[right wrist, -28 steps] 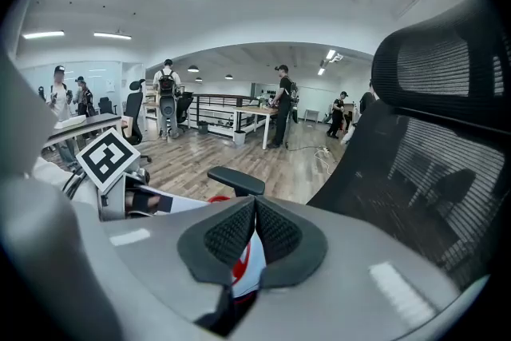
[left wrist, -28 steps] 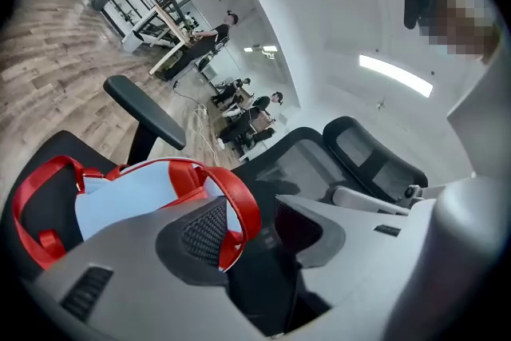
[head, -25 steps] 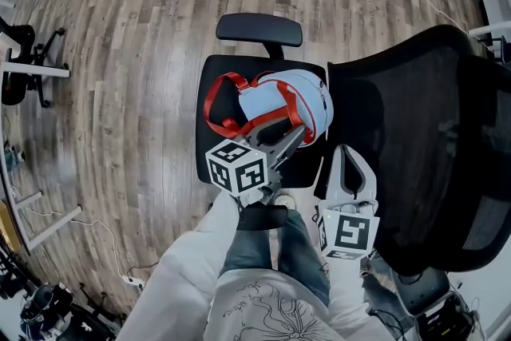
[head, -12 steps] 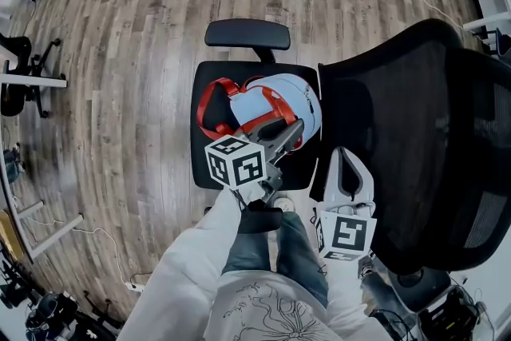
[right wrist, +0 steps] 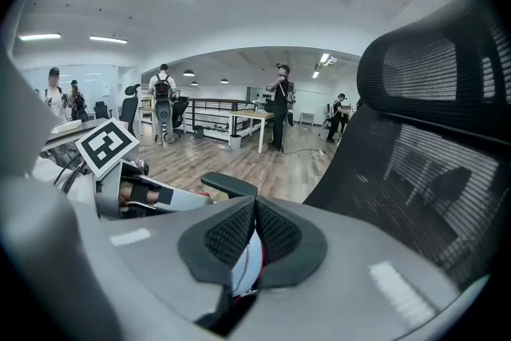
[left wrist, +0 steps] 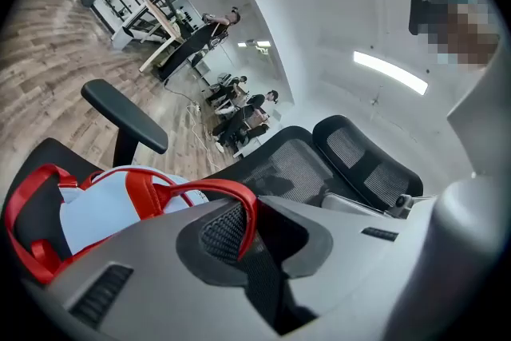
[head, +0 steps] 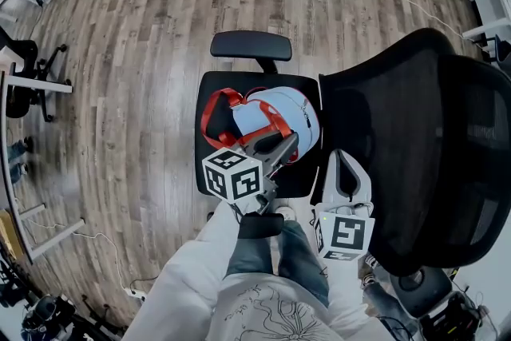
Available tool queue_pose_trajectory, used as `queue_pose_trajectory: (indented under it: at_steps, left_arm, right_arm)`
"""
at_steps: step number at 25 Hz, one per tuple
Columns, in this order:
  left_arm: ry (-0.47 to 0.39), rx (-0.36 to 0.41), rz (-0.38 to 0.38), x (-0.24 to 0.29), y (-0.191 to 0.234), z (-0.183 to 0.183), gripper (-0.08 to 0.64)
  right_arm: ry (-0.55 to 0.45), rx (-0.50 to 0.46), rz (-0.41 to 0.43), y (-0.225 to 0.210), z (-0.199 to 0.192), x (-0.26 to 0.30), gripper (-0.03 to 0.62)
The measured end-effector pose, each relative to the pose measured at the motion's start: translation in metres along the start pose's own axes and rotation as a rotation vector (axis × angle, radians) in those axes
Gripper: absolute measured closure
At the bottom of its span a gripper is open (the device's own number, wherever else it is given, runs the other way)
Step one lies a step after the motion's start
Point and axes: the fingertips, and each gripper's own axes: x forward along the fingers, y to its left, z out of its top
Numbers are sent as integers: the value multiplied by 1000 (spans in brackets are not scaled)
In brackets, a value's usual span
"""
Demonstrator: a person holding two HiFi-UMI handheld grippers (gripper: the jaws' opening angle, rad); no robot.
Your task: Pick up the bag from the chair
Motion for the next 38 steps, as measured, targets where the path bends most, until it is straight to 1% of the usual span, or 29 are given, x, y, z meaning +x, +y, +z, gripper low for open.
queue_pose_trajectory:
  at_steps: [4,7,12,17,21,24,31,38]
  left_arm:
    - [-37,19,6,-12,-12,11,514]
    - [-68,50,12,-23,-26,23,514]
    - [-137,151,47,-51,-61,52,512]
    - [-202,256,84,-85,-102,85,509]
    - [-285,312,84,-112,-134,110,509]
    - [-329,355,105,-128,-151,127,508]
    - [-425,408,164,-168,-178,149,505]
    - [-504,483,219,-207,-208,159,505]
  right_arm:
    - [-32,-5,11,3,10,-3,581]
    - [-55,-4,17,3,19,-6,581]
    - [-101,33,22,5,37,-15,581]
    - [-154,21,44,11,66,-24,582]
    - [-210,22,69,18,91,-29,583]
    - [-254,24,86,22,112,-32,583]
    - [-361,36,122,34,161,-45,583]
    - [-441,52,135,36,196,-68,583]
